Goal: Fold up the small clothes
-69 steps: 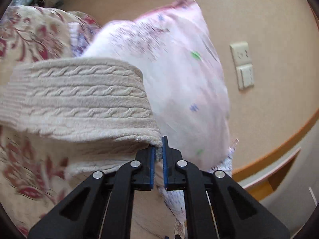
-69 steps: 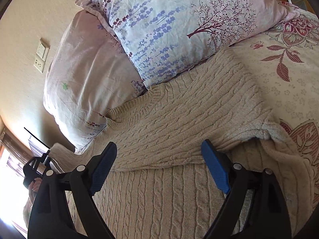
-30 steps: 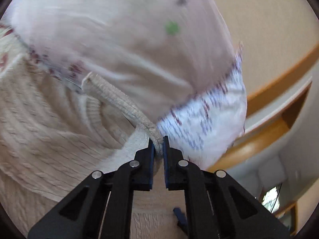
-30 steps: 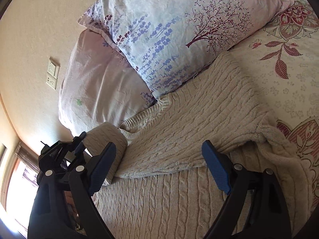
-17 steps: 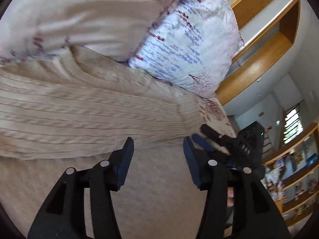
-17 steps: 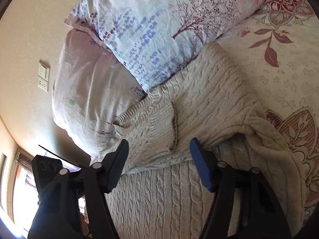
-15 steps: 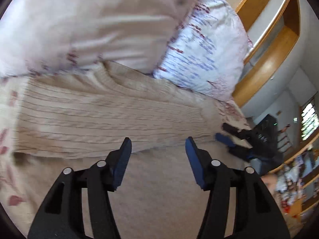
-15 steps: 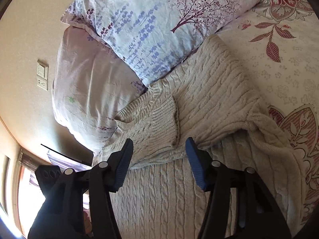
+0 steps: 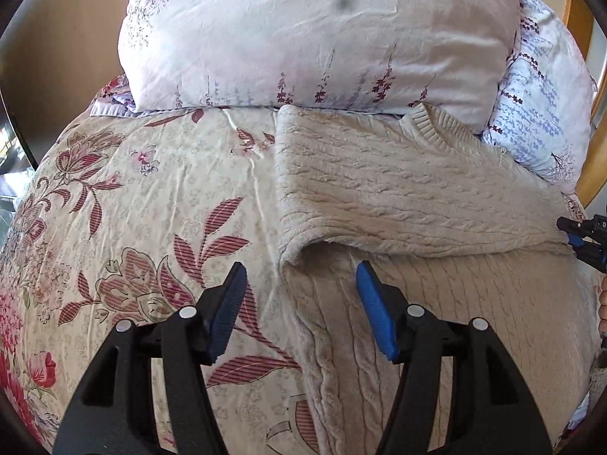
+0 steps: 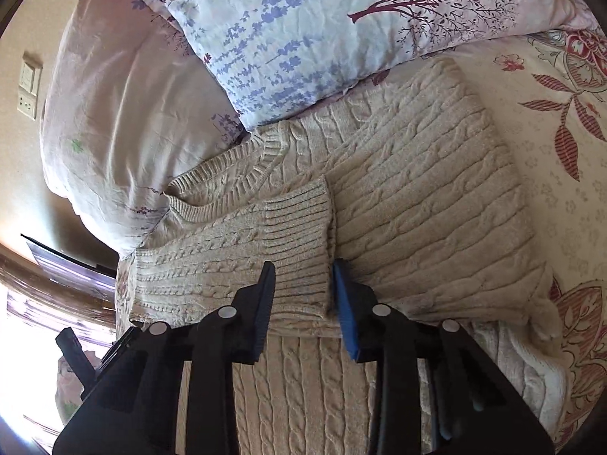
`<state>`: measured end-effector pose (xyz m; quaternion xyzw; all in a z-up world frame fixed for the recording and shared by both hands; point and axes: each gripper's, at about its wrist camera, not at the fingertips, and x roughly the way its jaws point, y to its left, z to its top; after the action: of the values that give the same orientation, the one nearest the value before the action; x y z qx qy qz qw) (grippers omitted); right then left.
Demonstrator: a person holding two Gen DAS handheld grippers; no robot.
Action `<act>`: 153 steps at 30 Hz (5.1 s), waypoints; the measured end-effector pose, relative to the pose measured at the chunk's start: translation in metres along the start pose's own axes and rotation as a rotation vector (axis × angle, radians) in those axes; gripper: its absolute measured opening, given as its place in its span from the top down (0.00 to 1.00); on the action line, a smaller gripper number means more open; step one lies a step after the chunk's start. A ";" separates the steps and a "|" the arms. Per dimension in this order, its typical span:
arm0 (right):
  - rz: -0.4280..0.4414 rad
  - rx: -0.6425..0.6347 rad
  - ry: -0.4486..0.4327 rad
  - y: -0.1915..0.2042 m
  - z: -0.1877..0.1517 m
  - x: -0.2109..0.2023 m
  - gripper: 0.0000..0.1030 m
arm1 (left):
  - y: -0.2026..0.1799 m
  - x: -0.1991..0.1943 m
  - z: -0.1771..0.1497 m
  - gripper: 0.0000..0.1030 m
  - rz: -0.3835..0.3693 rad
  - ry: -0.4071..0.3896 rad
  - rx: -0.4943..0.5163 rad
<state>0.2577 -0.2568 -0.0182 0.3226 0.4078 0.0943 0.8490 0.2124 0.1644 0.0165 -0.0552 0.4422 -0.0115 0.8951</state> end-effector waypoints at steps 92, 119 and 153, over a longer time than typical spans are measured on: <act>0.240 -0.144 -0.163 -0.064 -0.184 -0.167 0.93 | 0.007 -0.112 -0.157 0.93 -0.622 0.004 -0.170; -0.139 -0.399 -0.570 0.019 -0.016 -0.107 0.93 | -0.021 -0.040 0.083 0.94 -0.265 -0.279 -0.119; -0.059 -0.042 -0.419 -0.045 0.038 -0.077 0.50 | 0.015 0.017 0.087 0.53 -0.330 -0.165 -0.341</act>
<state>0.2314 -0.3423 0.0198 0.3050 0.2294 0.0086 0.9242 0.2919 0.1862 0.0537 -0.2778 0.3483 -0.0782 0.8918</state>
